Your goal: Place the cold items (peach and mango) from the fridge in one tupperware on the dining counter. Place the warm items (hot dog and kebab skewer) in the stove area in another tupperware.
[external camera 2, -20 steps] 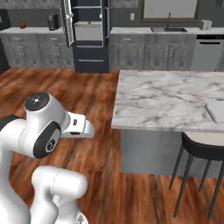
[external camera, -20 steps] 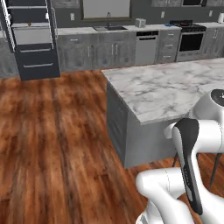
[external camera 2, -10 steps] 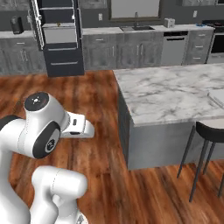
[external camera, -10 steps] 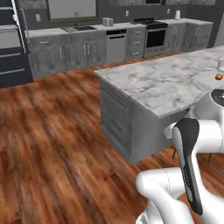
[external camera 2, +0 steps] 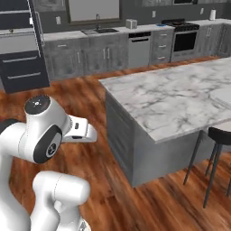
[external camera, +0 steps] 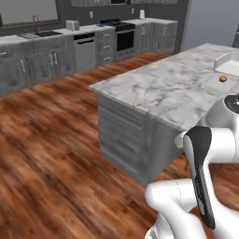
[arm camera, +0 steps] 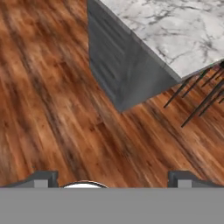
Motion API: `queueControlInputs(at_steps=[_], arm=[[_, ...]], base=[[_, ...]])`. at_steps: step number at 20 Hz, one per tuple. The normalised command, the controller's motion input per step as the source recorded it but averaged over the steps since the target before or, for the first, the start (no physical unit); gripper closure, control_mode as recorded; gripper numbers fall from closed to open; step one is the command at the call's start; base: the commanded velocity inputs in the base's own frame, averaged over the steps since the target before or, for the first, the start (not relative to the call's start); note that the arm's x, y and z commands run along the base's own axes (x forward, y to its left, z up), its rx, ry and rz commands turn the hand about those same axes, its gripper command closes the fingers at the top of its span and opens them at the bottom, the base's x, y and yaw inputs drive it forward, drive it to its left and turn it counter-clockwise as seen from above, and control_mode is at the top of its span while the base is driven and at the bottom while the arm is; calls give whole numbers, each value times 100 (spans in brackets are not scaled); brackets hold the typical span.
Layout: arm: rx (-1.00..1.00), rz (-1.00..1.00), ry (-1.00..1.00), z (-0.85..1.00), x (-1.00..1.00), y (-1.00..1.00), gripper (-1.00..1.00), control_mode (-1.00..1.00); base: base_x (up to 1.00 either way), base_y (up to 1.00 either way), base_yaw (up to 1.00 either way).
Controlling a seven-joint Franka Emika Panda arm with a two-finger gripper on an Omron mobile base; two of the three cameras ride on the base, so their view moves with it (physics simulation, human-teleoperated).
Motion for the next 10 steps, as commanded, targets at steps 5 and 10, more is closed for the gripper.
queueControlInputs(at_steps=[5, 10], arm=[[0, 0, 0, 0, 0, 0, -100, 100], [0, 0, 0, 0, 0, 0, -100, 100]], base=[[54, 100, -40], [45, 100, -37]])
